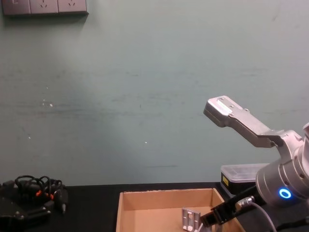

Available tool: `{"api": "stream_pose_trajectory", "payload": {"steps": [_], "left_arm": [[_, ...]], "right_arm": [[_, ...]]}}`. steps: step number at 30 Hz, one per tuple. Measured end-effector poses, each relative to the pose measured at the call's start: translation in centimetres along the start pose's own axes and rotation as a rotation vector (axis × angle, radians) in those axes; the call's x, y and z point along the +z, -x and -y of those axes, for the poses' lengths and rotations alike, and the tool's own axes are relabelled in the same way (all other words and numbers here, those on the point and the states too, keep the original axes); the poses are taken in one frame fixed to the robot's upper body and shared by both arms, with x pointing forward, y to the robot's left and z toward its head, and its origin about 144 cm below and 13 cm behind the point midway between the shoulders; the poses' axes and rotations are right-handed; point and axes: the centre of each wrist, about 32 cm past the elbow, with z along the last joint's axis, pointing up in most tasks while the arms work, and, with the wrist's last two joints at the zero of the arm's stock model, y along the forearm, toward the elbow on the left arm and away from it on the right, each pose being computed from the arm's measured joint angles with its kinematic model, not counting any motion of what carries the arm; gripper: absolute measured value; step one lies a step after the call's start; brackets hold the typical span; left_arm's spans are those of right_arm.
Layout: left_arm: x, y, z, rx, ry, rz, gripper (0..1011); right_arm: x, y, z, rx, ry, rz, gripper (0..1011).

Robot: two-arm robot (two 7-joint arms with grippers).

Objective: Use one hand to pick up the angle iron from the table and place it into the box.

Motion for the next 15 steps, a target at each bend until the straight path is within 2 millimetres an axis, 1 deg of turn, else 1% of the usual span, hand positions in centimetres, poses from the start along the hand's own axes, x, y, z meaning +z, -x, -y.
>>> {"api": "stream_pose_trajectory", "payload": {"steps": [1, 3, 4, 5, 6, 7, 8, 11, 12, 14, 15], "left_arm": [[0.0, 0.0, 0.0, 0.0, 0.0, 0.0, 1011], [0.0, 0.0, 0.0, 0.0, 0.0, 0.0, 1011], [0.0, 0.0, 0.0, 0.0, 0.0, 0.0, 1011], [0.0, 0.0, 0.0, 0.0, 0.0, 0.0, 1011], [0.0, 0.0, 0.0, 0.0, 0.0, 0.0, 1011], [0.0, 0.0, 0.0, 0.0, 0.0, 0.0, 1011], [0.0, 0.0, 0.0, 0.0, 0.0, 0.0, 1011], [0.0, 0.0, 0.0, 0.0, 0.0, 0.0, 1011], [0.0, 0.0, 0.0, 0.0, 0.0, 0.0, 1011], [0.0, 0.0, 0.0, 0.0, 0.0, 0.0, 1011], [0.0, 0.0, 0.0, 0.0, 0.0, 0.0, 1011]], "right_arm": [[0.0, 0.0, 0.0, 0.0, 0.0, 0.0, 500], [-0.01, 0.0, 0.01, 0.0, 0.0, 0.0, 536], [-0.01, 0.0, 0.01, 0.0, 0.0, 0.0, 583], [-0.02, -0.01, 0.01, 0.0, 0.0, 0.0, 594], [-0.02, -0.01, 0.01, 0.0, 0.0, 0.0, 643], [-0.02, -0.01, 0.01, 0.0, 0.0, 0.0, 663], [-0.03, -0.01, 0.01, 0.0, 0.001, 0.0, 722], [-0.03, 0.0, 0.01, 0.0, 0.001, -0.001, 781], [-0.03, 0.0, 0.02, 0.0, 0.0, -0.001, 835], [-0.03, 0.0, 0.02, 0.0, 0.0, -0.001, 867], [-0.03, 0.01, 0.02, 0.0, 0.0, -0.001, 916]]}}
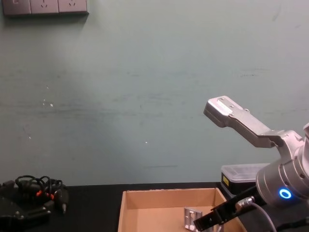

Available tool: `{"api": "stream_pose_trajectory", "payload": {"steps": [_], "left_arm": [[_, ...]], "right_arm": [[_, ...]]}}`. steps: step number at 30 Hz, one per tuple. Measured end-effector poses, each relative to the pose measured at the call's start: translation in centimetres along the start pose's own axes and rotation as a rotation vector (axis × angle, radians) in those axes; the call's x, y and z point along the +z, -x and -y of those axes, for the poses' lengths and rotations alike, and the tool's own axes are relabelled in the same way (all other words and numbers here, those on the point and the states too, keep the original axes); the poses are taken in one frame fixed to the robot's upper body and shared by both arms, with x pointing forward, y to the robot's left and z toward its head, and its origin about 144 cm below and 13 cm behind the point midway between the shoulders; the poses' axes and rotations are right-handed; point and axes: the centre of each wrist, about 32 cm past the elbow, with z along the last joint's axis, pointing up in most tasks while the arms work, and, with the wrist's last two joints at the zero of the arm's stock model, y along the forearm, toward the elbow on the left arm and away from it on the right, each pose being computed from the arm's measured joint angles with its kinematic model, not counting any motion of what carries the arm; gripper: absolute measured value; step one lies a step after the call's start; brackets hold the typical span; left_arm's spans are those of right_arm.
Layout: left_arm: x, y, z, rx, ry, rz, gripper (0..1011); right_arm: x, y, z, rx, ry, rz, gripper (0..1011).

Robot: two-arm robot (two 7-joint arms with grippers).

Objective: Use one hand to pick up the angle iron from the table and place it into the box.

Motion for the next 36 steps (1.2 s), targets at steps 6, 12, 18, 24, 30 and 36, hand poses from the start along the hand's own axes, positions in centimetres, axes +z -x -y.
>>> {"api": "stream_pose_trajectory", "payload": {"steps": [6, 12, 18, 24, 30, 36], "left_arm": [[0.0, 0.0, 0.0, 0.0, 0.0, 0.0, 1011], [0.0, 0.0, 0.0, 0.0, 0.0, 0.0, 1011], [0.0, 0.0, 0.0, 0.0, 0.0, 0.0, 1011], [0.0, 0.0, 0.0, 0.0, 0.0, 0.0, 1011], [0.0, 0.0, 0.0, 0.0, 0.0, 0.0, 1011], [0.0, 0.0, 0.0, 0.0, 0.0, 0.0, 1011]], "right_arm": [[0.0, 0.0, 0.0, 0.0, 0.0, 0.0, 1003], [0.0, 0.1, 0.3, 0.003, -0.02, 0.004, 1003], [0.0, 0.2, 0.7, 0.012, -0.051, 0.006, 1003], [0.0, 0.5, 1.8, 0.027, -0.086, 0.011, 1003], [-0.3, 0.9, 4.0, 0.062, -0.089, 0.014, 1003], [-1.0, 1.7, 6.8, 0.11, -0.067, 0.024, 1003]]}}
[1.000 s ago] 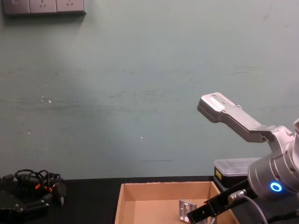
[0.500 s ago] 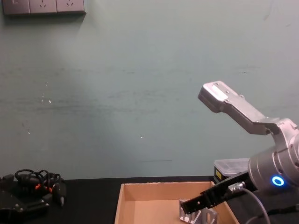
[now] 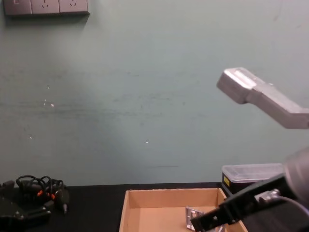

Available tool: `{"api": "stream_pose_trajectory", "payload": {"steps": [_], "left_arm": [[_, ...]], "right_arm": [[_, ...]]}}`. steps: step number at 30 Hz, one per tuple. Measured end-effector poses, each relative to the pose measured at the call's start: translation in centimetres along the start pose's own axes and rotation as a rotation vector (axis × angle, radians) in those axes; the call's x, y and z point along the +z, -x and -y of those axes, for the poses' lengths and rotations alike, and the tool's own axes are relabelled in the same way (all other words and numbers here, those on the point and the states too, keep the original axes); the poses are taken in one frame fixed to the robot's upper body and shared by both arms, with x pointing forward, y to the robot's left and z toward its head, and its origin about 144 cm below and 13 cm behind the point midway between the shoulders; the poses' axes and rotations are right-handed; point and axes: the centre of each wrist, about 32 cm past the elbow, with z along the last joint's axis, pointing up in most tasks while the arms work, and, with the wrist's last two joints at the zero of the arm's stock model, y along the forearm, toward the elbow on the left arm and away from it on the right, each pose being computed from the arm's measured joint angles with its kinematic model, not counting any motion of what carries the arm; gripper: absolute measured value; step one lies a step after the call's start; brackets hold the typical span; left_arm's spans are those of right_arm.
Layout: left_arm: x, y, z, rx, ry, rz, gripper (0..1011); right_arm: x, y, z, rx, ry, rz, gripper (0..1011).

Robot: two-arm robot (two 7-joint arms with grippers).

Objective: Use one hand to pick up the angle iron from the table and place it into the box.

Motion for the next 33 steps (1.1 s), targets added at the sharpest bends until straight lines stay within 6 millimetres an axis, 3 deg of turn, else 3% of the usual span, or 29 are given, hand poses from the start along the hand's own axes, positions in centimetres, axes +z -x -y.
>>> {"api": "stream_pose_trajectory", "payload": {"steps": [8, 13, 20, 33], "left_arm": [[0.0, 0.0, 0.0, 0.0, 0.0, 0.0, 1011], [0.0, 0.0, 0.0, 0.0, 0.0, 0.0, 1011], [0.0, 0.0, 0.0, 0.0, 0.0, 0.0, 1011], [0.0, 0.0, 0.0, 0.0, 0.0, 0.0, 1011]], "right_arm": [[-1.4, 1.1, 3.2, 0.066, 0.028, 0.01, 1003], [-2.4, 1.5, 3.9, 0.135, 0.042, 0.035, 1003], [-3.2, 1.6, 3.3, 0.229, 0.049, 0.113, 1003], [-3.9, -0.6, 0.8, 0.303, 0.054, 0.161, 1003]]}}
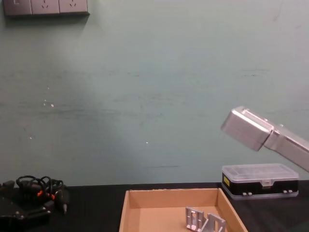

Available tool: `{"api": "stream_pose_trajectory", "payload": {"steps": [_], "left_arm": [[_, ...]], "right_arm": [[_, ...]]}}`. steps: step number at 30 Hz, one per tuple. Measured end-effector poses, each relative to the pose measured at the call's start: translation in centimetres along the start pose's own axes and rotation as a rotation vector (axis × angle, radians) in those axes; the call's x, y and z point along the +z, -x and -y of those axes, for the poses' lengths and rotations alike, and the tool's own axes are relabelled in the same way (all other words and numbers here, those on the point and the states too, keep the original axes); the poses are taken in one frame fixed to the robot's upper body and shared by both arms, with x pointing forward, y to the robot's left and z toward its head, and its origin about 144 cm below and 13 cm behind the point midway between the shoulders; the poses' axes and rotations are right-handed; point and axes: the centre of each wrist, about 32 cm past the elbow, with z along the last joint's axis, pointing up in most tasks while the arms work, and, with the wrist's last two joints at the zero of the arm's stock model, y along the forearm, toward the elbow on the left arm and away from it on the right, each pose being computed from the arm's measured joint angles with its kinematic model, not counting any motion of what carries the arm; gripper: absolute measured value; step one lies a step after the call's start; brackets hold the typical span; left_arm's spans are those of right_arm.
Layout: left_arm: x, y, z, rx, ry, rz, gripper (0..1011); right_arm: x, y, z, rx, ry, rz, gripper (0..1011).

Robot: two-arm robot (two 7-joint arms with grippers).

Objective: Use one hand to pick up the angle iron from the table and place it into the box.

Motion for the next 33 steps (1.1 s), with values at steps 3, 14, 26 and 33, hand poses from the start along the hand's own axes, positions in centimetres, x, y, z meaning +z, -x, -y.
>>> {"api": "stream_pose_trajectory", "payload": {"steps": [3, 14, 26, 33], "left_arm": [[0.0, 0.0, 0.0, 0.0, 0.0, 0.0, 1012], [0.0, 0.0, 0.0, 0.0, 0.0, 0.0, 1011], [0.0, 0.0, 0.0, 0.0, 0.0, 0.0, 1011], [0.0, 0.0, 0.0, 0.0, 0.0, 0.0, 1011]], "right_arm": [[-0.2, -0.7, -0.4, 0.026, -0.011, 0.007, 1003], [-0.1, -2.0, -1.9, 0.093, -0.037, 0.056, 1003], [-0.2, -2.7, -2.8, 0.108, -0.012, 0.083, 1003], [-0.3, -3.2, -3.4, 0.111, -0.007, 0.089, 1003]]}}
